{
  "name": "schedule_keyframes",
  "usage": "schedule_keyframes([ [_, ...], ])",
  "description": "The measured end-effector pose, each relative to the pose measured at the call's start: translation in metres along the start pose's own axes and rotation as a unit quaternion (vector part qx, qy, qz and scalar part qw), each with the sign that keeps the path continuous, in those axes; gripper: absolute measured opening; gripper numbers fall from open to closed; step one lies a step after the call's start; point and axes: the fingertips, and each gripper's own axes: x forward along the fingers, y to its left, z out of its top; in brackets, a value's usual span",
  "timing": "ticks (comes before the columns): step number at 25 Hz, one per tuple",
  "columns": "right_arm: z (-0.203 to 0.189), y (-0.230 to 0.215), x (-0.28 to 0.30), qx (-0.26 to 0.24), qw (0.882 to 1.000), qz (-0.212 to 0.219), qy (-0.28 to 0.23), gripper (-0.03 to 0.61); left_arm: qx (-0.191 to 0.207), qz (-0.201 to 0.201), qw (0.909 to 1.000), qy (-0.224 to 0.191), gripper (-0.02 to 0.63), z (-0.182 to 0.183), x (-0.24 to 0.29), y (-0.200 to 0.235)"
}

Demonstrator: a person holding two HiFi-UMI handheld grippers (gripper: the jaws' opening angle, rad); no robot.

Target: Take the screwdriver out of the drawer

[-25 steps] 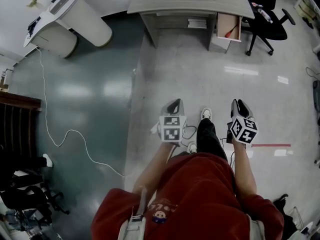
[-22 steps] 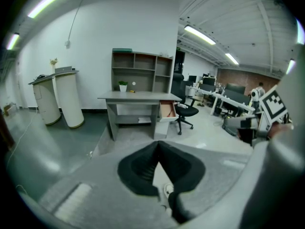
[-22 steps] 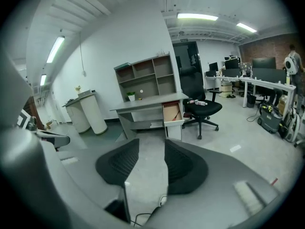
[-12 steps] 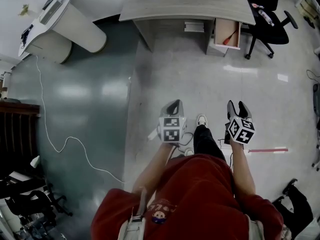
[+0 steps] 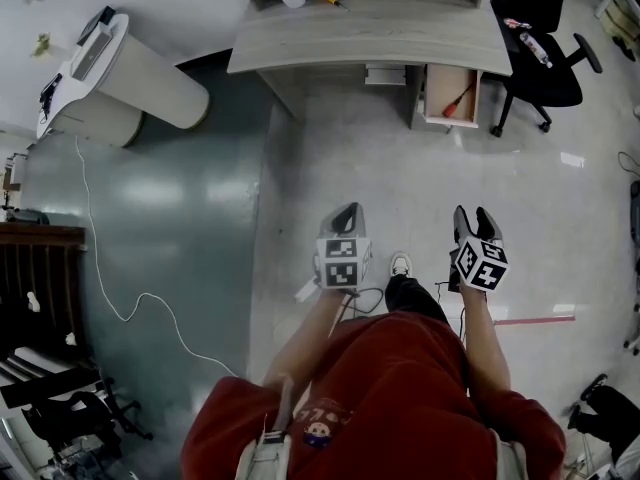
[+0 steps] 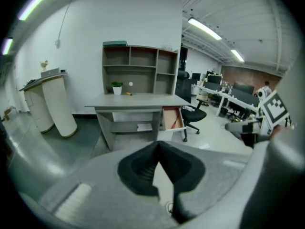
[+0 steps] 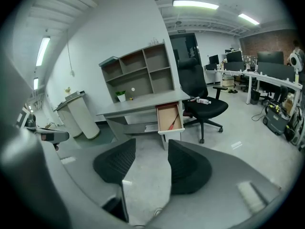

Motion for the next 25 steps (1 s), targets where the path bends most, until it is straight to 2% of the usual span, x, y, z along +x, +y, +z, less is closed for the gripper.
schedule_keyframes([
  [12, 0.066, -0.04, 0.081, 0.003, 1.0, 0.006, 0.003, 0.198, 0.008, 0.007, 0.9999, -0.005, -0.002, 0.079, 0.087, 0.0],
  [20, 0.077, -0.042, 0.109, 0.011, 1.0, 0.001, 0.003, 0.198, 0.016, 0.006, 0.9998, -0.014, -0.002, 0.098, 0.119, 0.016],
  [25, 0.089, -0.042, 0.139, 0.014, 1.0, -0.02, 0.007, 0.198, 0.014, -0.014, 0.9998, -0.008, -0.002, 0.107, 0.158, 0.036],
])
